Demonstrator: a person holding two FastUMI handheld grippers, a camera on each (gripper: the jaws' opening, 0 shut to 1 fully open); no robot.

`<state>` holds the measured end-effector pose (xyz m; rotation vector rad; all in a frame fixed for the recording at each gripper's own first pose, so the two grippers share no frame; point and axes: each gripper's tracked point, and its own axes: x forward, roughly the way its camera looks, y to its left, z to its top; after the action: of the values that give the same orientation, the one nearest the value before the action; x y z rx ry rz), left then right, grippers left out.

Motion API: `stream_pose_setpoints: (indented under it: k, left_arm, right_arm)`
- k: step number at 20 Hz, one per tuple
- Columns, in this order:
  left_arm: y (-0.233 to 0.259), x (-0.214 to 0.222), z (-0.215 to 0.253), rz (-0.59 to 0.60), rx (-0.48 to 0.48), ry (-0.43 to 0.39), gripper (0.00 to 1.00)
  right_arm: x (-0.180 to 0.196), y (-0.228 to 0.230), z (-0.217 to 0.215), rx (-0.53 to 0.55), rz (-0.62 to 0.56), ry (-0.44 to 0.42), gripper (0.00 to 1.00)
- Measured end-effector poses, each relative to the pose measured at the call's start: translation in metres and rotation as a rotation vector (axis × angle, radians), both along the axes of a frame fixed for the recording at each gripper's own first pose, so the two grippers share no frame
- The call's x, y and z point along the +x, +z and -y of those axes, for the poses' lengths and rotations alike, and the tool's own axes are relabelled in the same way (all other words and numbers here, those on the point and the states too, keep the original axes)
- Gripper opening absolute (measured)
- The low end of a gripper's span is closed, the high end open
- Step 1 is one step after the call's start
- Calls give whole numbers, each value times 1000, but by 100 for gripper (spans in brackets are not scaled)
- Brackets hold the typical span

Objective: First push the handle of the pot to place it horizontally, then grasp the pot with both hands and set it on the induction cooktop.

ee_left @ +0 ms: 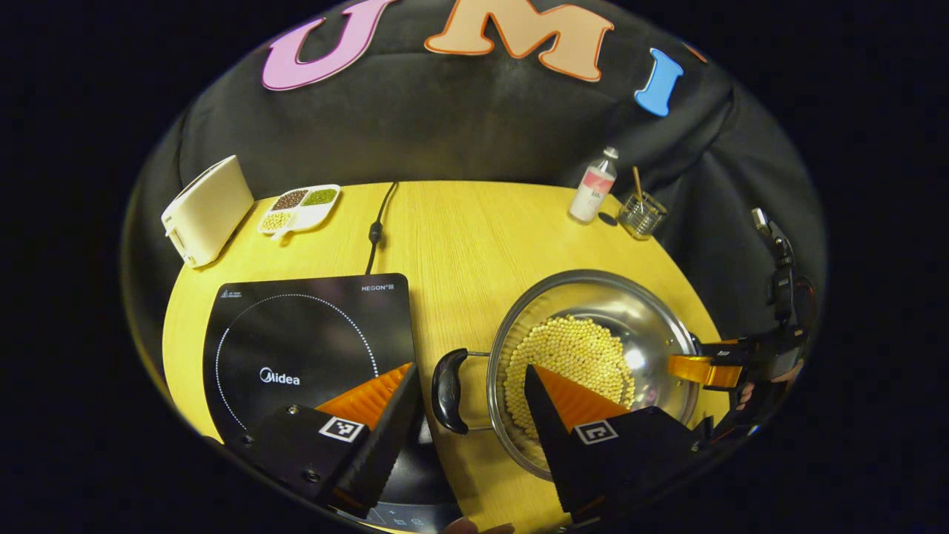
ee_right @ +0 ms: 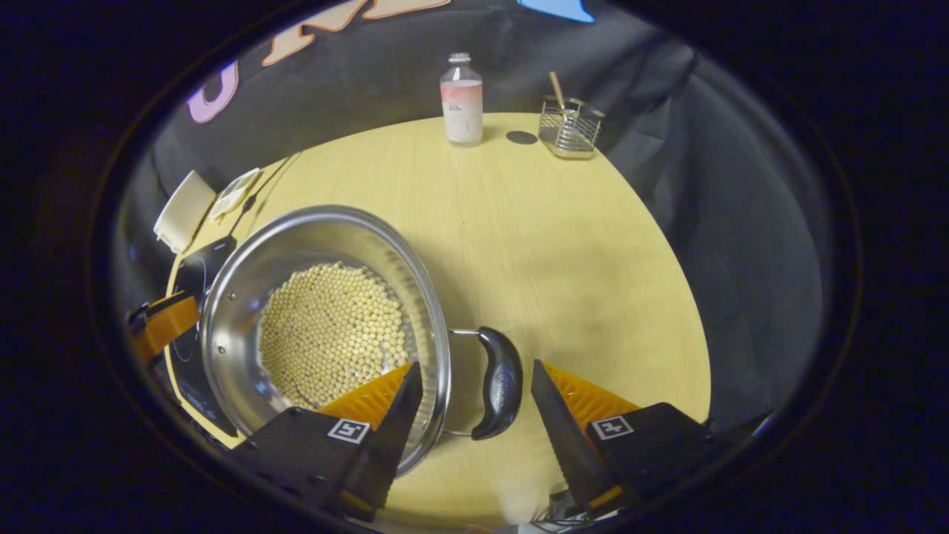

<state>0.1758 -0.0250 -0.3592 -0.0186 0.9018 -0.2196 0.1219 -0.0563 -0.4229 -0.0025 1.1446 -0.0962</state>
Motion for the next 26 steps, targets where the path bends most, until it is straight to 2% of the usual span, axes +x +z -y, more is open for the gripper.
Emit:
stream_pose_setpoints:
  k: [2, 3, 4, 9, 10, 11, 12, 13, 14, 17, 19, 20, 21, 22, 23, 24, 26]
  left_arm:
    - [-8, 1, 2, -13, 17, -11, 87]
    - [-13, 0, 4, -25, 22, -14, 87]
    - [-17, 0, 5, -33, 27, -14, 87]
    - [-43, -5, 17, -107, 26, -29, 86]
    - [-50, -8, 20, -130, 29, -28, 90]
    - [-58, -12, 22, -151, 37, -30, 84]
    - [-63, -15, 19, -165, 58, -27, 83]
    - [-64, -11, 18, -149, 81, -31, 82]
    - [-67, -10, 14, -152, 103, -28, 79]
    - [-68, -6, 14, -156, 118, -7, 72]
    - [-69, -4, 13, -159, 104, 9, 71]
    - [-68, -4, 14, -175, 84, 29, 68]
    - [-69, -5, 14, -191, 61, 53, 67]
    - [-68, -5, 15, -199, 46, 68, 65]
    - [-65, -3, 15, -195, 37, 71, 67]
    - [-63, 0, 16, -181, 33, 69, 64]
    - [-62, 0, 17, -178, 20, 73, 64]
  right_arm:
    - [2, -5, 5, 7, -10, 8, 87]
    - [5, -6, 5, 23, -11, 5, 94]
    - [7, -9, 7, 37, -13, -1, 92]
    - [20, -15, 12, 87, -15, -31, 91]
    - [21, -16, 10, 89, -17, -25, 84]
    - [23, -12, 9, 70, -14, -9, 78]
    - [27, -17, 11, 43, -8, 10, 65]
    - [27, -15, 12, 27, -8, 20, 70]
    - [27, -14, 12, 20, -10, 20, 65]
    - [27, -13, 11, 15, -10, 4, 63]
    - [26, -8, 10, 14, 3, -1, 54]
    - [29, -14, 11, 20, 7, -8, 53]
    - [30, -18, 10, 29, 5, -9, 47]
    - [28, -8, 10, 39, 6, -16, 53]
    - [28, -6, 10, 49, 5, -22, 53]
    - [28, -6, 11, 64, 1, -33, 47]
    - [29, -4, 12, 84, 7, -44, 46]
